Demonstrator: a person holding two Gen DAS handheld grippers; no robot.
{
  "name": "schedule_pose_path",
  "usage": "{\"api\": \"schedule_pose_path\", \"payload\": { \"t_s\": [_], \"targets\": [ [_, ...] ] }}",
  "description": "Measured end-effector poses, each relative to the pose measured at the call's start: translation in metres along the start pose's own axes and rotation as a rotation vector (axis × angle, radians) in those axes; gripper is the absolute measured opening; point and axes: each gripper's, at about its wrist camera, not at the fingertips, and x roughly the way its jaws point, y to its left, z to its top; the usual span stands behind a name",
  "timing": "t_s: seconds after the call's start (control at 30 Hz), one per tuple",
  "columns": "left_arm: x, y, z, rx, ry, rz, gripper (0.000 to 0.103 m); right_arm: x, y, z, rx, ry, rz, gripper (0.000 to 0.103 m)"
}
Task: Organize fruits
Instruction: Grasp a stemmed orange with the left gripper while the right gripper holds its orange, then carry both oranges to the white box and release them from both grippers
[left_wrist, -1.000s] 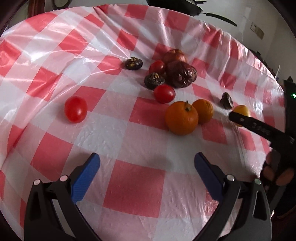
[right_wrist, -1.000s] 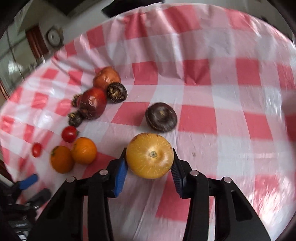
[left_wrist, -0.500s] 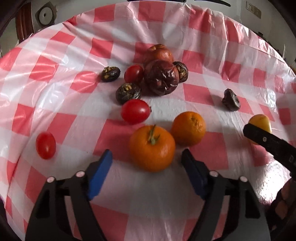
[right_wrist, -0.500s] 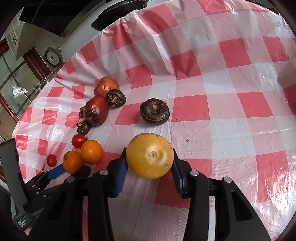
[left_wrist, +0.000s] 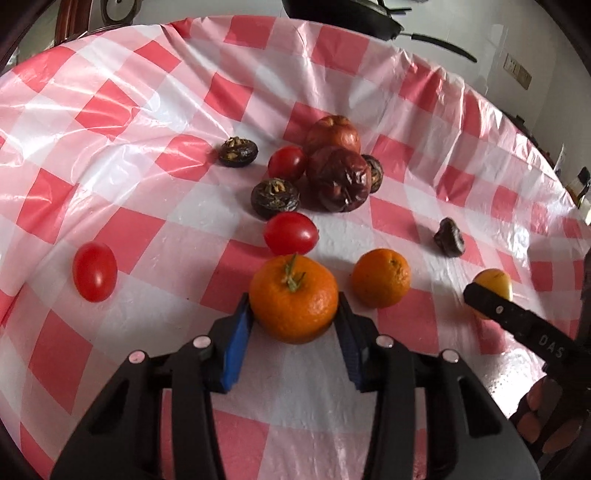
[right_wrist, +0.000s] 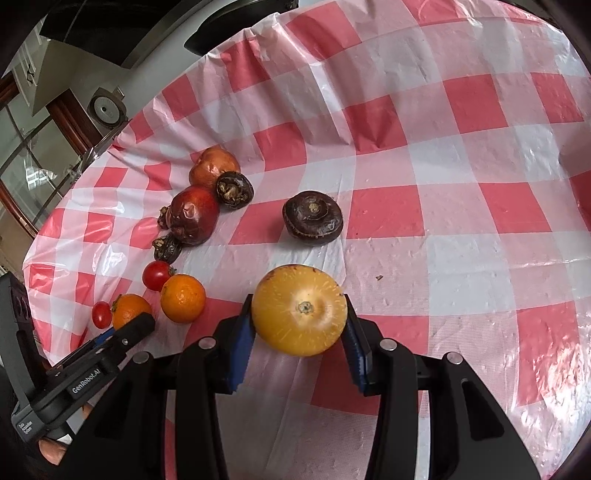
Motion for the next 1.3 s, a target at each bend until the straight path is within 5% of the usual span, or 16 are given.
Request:
{"api": "schedule_pose_path", "payload": {
  "t_s": [0.57, 0.7, 1.3],
  "targets": [
    [-0.077, 0.063, -0.062, -0.160, -0.116, -0.038, 0.044, -0.012, 0.010, -0.021, 0.010, 0.027, 0.065, 0.044],
    [-0.092, 0.075, -0.078, -0.161, -0.091, -0.038, 0.044, -0.018, 0.023, -0.036, -0.010, 0.040, 0.084, 0.044],
    [-0.141, 0.121, -0.118, -0.221, -0.125, -0.019, 0.044, -0.064, 0.145, -0.152, -0.304, 0.120, 0.223, 0.044]
  ]
}}
